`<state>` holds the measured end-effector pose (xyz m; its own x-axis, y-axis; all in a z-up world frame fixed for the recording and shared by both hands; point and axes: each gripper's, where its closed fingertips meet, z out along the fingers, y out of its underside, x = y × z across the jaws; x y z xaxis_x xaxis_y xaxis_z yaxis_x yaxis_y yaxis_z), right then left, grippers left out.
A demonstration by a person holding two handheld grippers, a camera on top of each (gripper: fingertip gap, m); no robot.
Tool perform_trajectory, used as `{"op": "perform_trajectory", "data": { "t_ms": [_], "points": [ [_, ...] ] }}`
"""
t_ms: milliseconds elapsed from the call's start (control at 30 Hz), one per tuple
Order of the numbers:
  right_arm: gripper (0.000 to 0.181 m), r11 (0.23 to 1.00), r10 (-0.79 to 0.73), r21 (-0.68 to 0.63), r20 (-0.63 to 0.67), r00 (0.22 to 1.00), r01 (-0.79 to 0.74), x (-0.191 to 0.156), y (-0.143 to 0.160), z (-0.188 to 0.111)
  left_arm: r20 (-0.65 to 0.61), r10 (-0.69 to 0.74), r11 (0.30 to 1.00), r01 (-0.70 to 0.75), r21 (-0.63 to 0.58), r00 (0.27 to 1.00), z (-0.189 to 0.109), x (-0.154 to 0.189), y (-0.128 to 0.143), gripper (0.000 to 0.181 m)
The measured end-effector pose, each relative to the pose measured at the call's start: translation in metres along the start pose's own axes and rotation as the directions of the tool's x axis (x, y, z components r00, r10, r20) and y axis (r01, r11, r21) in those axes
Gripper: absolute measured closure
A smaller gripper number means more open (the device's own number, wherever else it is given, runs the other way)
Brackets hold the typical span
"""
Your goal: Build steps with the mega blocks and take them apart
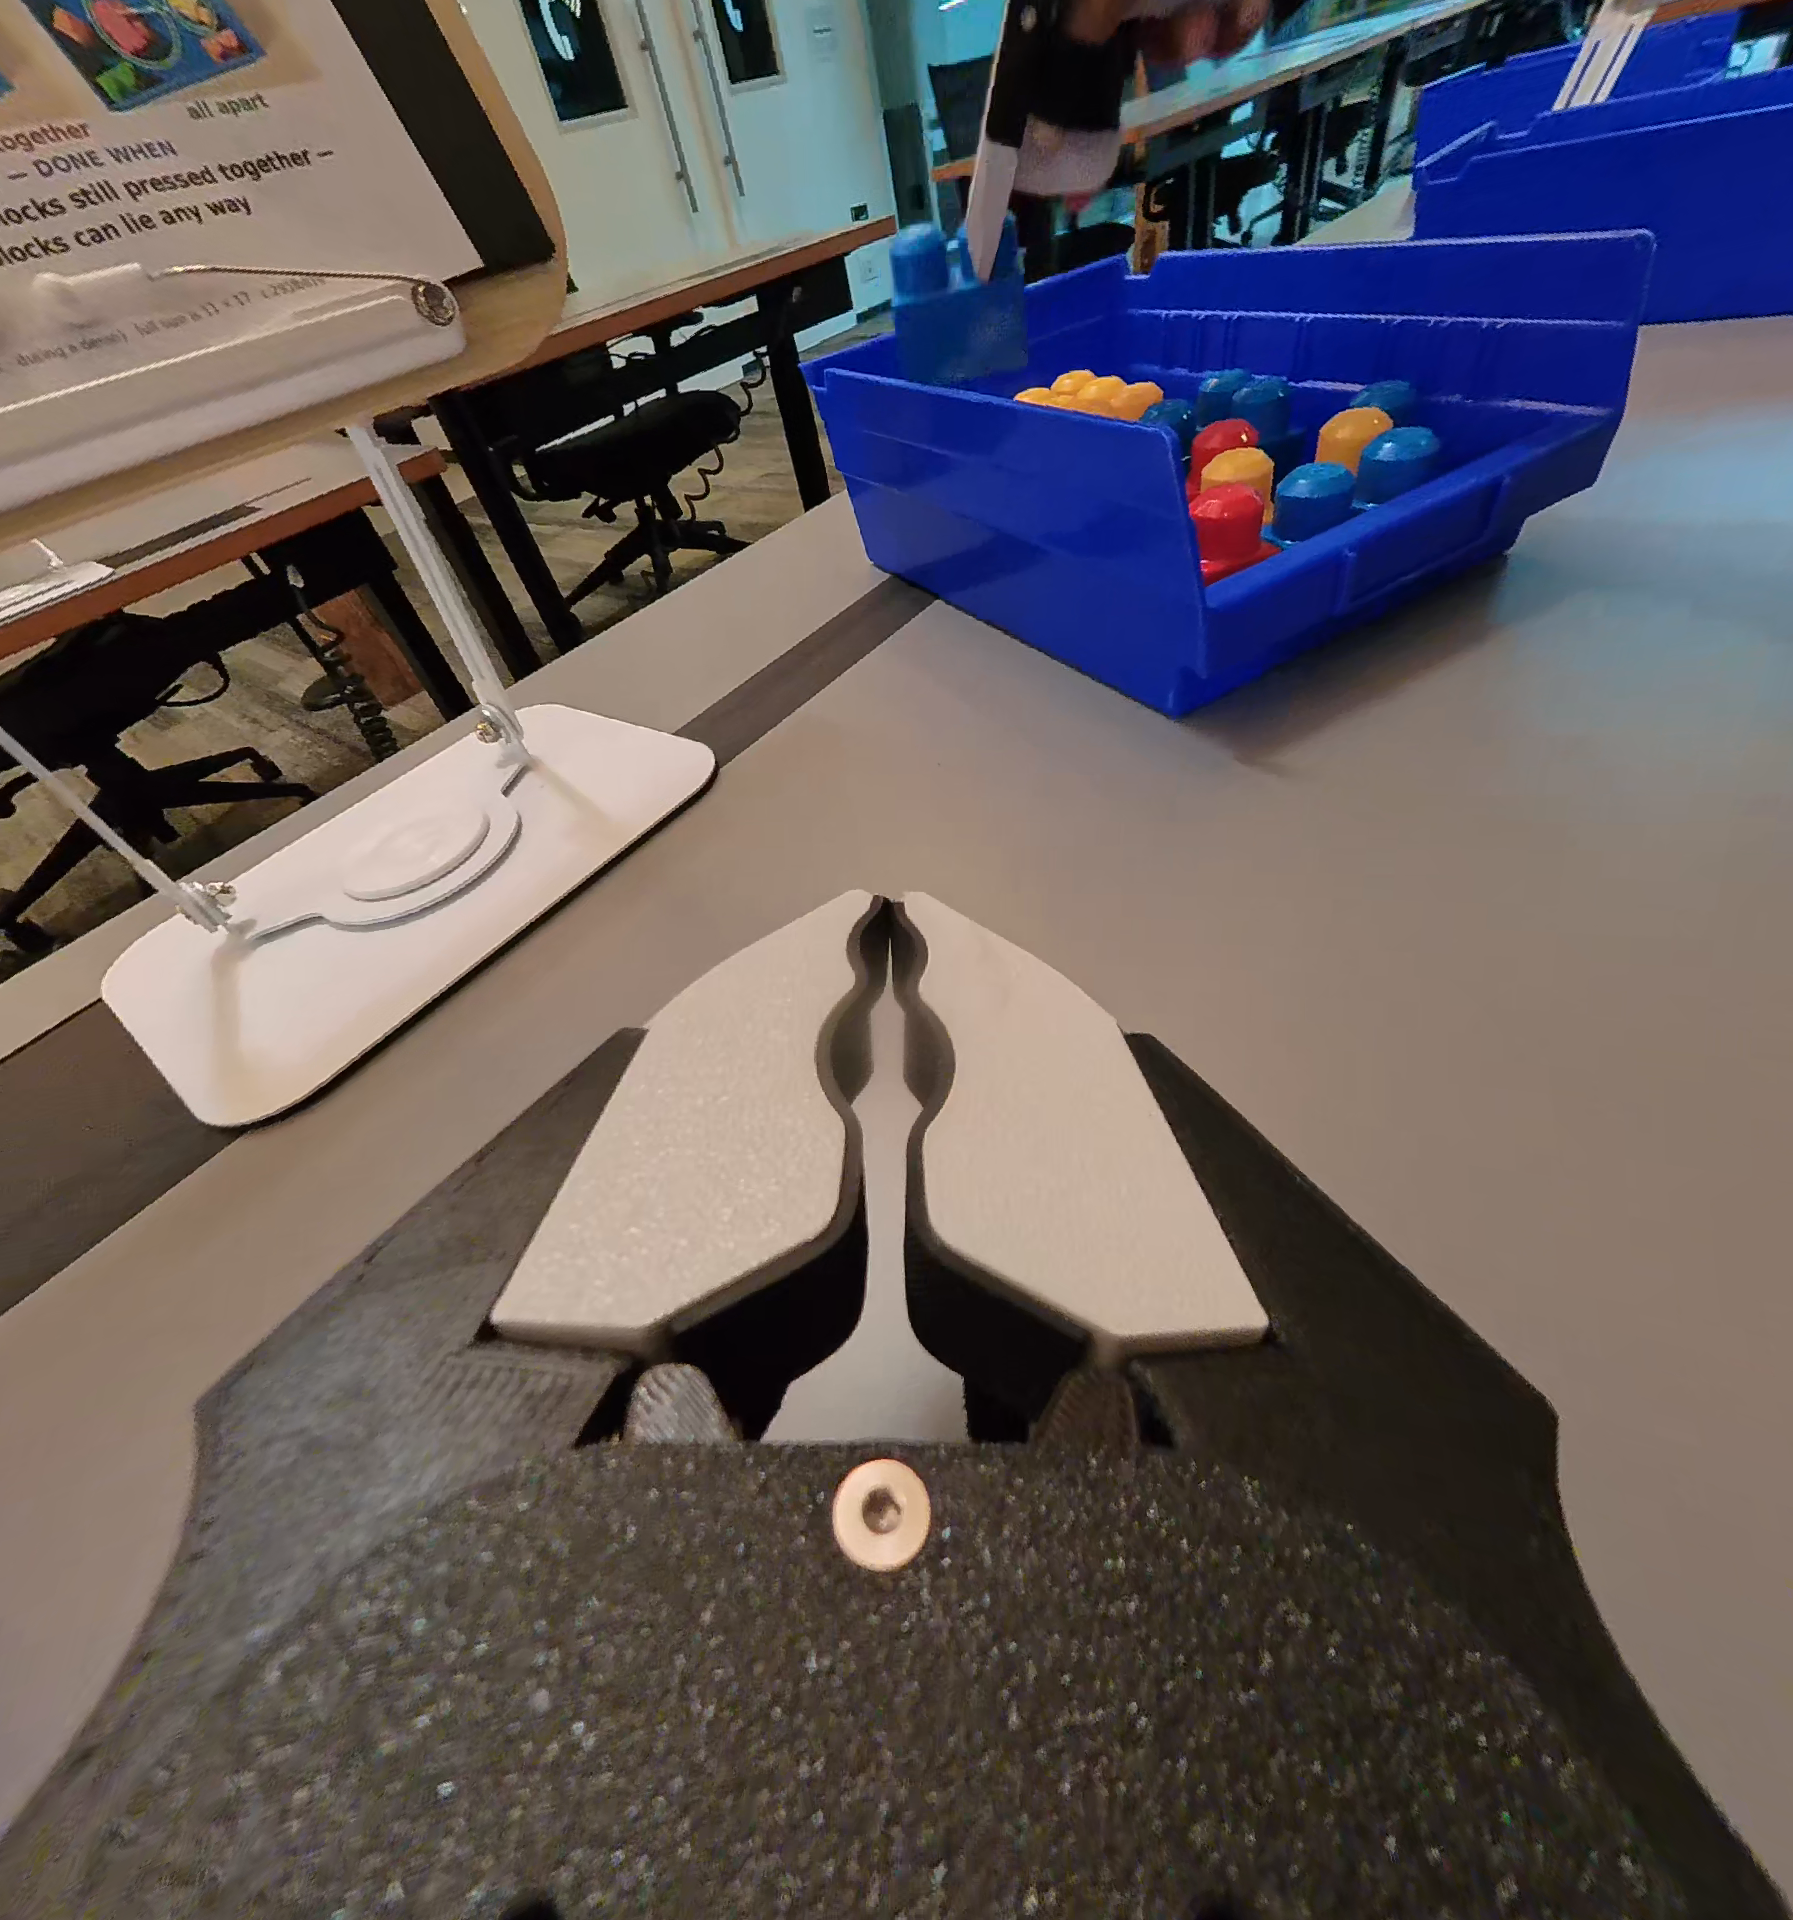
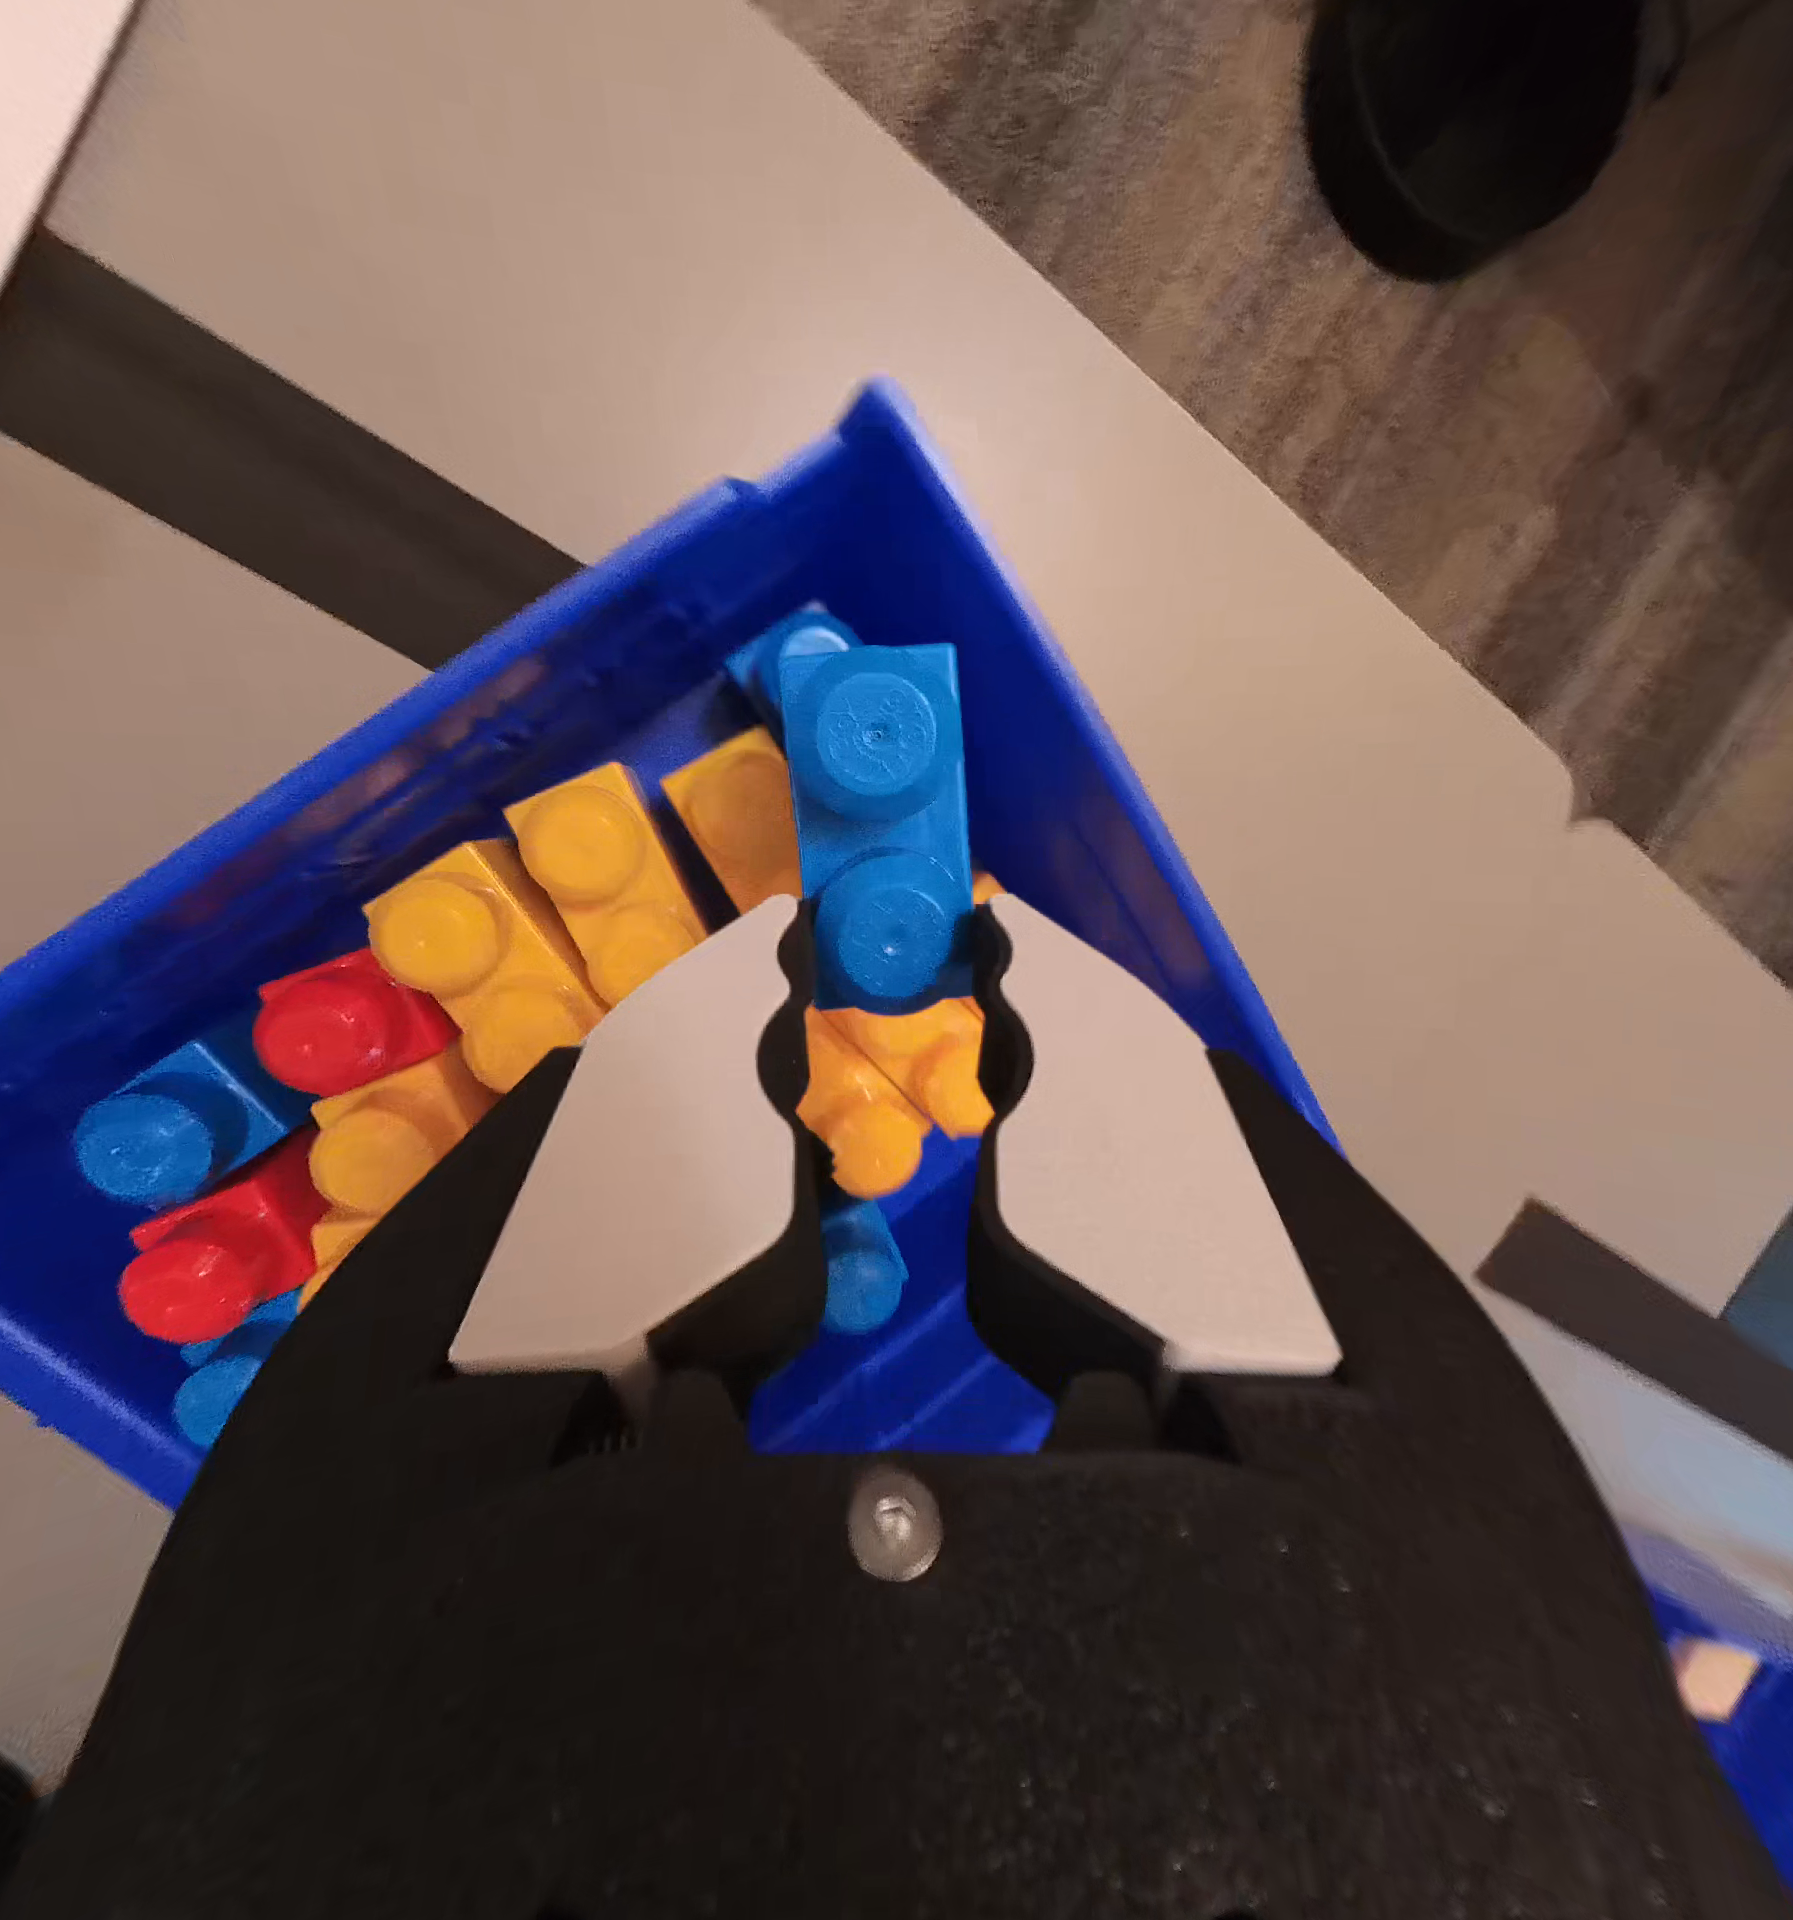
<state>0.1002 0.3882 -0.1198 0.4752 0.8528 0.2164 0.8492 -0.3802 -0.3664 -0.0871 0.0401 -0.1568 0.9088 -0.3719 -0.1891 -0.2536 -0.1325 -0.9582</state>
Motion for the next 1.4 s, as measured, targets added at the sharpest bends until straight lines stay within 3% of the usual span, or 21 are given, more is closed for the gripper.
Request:
{"op": "perform_trajectory", "data": {
  "t_ms": [33,200,400,700,933,1133,1400],
  "points": [
    [0.153,0.999,0.040,0.000,-0.018,0.999,-0.040,0.006,0.005,-0.007,-0.004,0.001,1.000,-0.001,0.000,1.000,0.000,0.001,0.000,0.181],
    [0.153,0.951,0.271,-0.092,-0.211,0.939,-0.295,0.043,0.052,-0.029,-0.009,0.017,1.000,-0.017,-0.005,1.000,0.002,0.005,0.001,0.181],
    [0.153,0.863,0.430,-0.134,-0.312,0.847,-0.488,0.038,0.088,-0.019,0.008,0.007,1.000,-0.007,0.008,1.000,-0.002,0.000,-0.001,0.181],
    [0.153,0.761,0.518,-0.131,-0.467,0.717,-0.635,0.031,0.099,-0.004,0.032,-0.019,0.999,0.018,0.046,0.999,-0.008,-0.006,-0.010,0.181],
    [0.153,0.659,0.623,-0.109,-0.475,0.622,-0.744,0.021,0.108,0.009,0.029,-0.042,0.996,0.040,0.075,0.999,-0.011,-0.008,-0.017,0.181],
    [0.153,0.630,0.654,-0.142,-0.434,0.620,-0.763,0.019,0.118,0.015,0.028,-0.059,0.995,0.057,0.081,0.998,-0.012,-0.011,-0.018,0.181],
    [0.145,0.728,0.571,-0.129,-0.428,0.700,-0.673,0.028,0.104,0.009,0.033,-0.059,0.996,0.056,0.066,0.998,-0.010,-0.013,-0.014,0.181]
  ]
}}
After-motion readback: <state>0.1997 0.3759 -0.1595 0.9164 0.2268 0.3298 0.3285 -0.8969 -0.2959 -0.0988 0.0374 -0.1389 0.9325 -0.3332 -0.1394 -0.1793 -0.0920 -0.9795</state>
